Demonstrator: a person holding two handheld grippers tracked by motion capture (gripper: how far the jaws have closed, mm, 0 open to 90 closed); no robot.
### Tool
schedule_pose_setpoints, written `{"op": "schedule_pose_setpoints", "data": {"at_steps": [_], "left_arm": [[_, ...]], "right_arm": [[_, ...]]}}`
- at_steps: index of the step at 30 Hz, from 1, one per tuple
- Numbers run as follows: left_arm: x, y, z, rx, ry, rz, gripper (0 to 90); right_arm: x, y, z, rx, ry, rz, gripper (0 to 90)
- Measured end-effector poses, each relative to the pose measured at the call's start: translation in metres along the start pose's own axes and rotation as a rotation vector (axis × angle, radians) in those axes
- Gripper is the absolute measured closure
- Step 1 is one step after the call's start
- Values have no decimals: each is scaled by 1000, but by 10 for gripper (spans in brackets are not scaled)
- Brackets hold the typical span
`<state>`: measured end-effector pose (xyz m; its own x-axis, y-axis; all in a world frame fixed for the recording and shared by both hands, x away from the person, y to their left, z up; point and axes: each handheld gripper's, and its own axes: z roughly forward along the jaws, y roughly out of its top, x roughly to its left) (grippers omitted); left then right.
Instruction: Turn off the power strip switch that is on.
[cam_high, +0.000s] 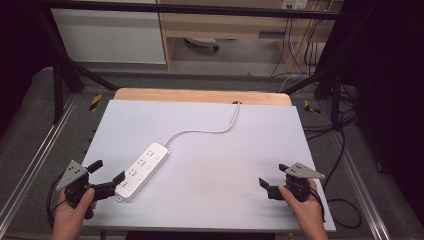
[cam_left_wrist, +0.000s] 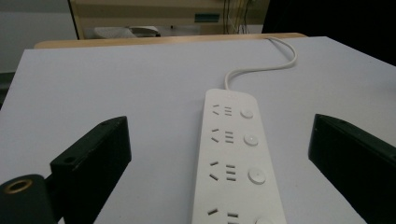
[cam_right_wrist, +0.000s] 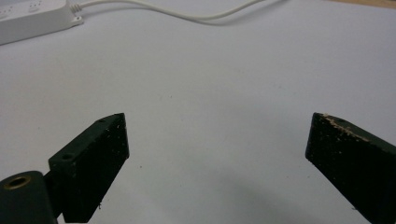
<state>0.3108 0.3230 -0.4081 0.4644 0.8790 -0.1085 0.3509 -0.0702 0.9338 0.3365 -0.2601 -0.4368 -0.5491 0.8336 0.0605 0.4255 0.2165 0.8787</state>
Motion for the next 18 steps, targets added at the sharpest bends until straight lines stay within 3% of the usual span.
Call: {"op": "schedule_pose_setpoints", "data": {"at_steps": [9, 18], "left_arm": [[-1, 5, -4, -7, 16, 13, 57], [-8, 7, -3, -7, -12, 21, 60]], "right_arm": [[2, 1, -1, 3, -19, 14, 53], [8, 6, -1, 13, -26, -6, 47]]}}
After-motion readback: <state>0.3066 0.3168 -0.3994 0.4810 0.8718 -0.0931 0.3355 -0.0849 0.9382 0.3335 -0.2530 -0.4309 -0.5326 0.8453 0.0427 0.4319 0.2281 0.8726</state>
